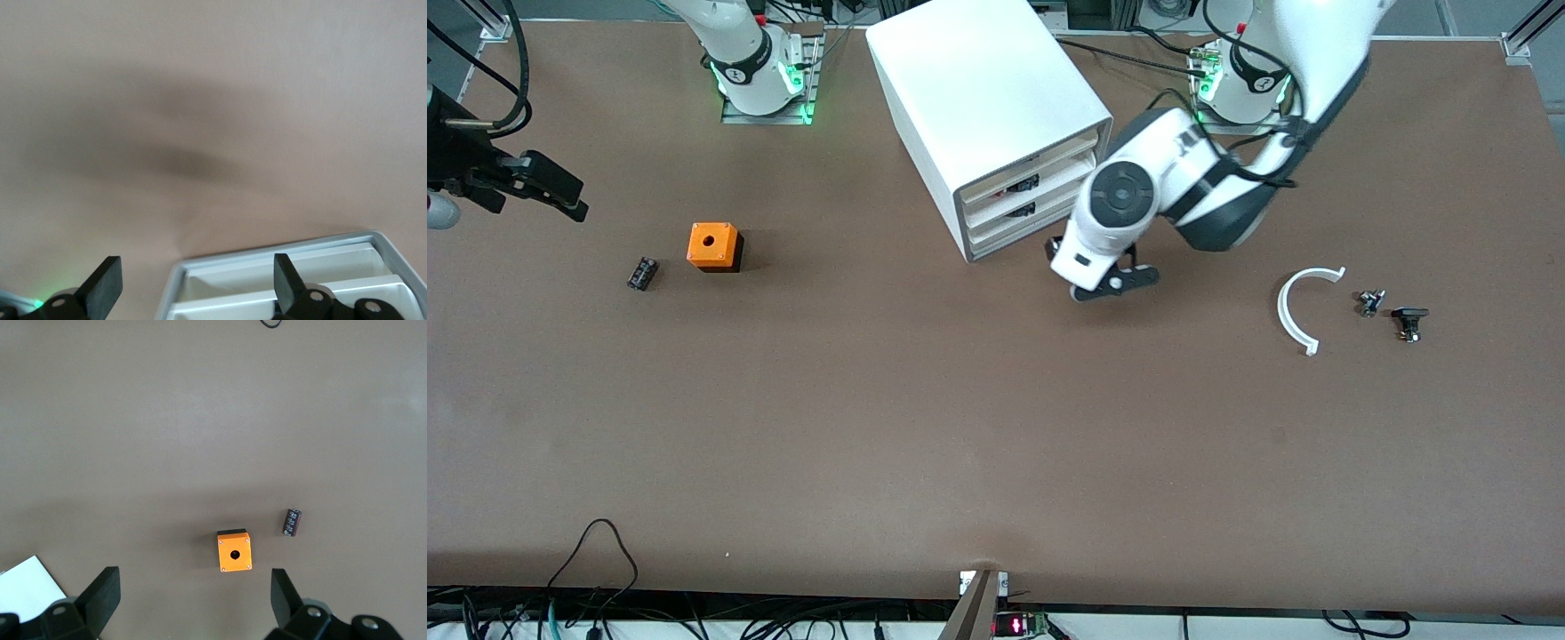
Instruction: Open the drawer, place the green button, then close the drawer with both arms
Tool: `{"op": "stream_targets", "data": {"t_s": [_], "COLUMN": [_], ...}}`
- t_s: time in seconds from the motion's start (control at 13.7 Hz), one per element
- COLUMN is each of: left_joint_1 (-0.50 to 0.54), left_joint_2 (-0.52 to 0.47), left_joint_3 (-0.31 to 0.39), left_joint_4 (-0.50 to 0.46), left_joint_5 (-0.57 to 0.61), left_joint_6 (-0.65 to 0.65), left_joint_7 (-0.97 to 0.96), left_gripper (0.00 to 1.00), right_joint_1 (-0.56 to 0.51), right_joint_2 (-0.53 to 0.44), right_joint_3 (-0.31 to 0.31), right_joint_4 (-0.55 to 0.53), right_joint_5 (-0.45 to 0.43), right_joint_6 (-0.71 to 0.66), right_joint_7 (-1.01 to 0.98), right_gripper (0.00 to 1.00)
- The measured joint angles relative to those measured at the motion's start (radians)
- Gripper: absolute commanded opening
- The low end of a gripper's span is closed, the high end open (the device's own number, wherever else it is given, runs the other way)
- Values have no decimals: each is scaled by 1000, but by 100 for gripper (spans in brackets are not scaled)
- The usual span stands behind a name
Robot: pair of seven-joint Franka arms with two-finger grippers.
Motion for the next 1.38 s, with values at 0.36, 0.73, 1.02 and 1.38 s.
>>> {"op": "stream_targets", "data": {"t_s": [0.36,0.73,1.02,1.38], "left_joint_1": [164,259,114,-80], "left_joint_2": [-73,-135,-258,-396], "left_joint_3": [2,23,304,666], "left_joint_4": [81,206,217,141], "left_joint_5": [0,43,31,-157], "left_joint_6": [-82,-194,-205,-209], "left_joint_7": [339,658,930,1021], "left_gripper": [100,100,100,100], "right_joint_1": [0,0,0,0], "right_joint_2": [0,0,0,0], "right_joint_3": [0,-1,0,0], "right_joint_4": [0,0,0,0], "right_joint_5": [13,14,14,14], "right_joint_6": [0,0,0,0], "right_joint_7": [0,-1,-1,-1], "right_gripper": [100,100,100,100]}}
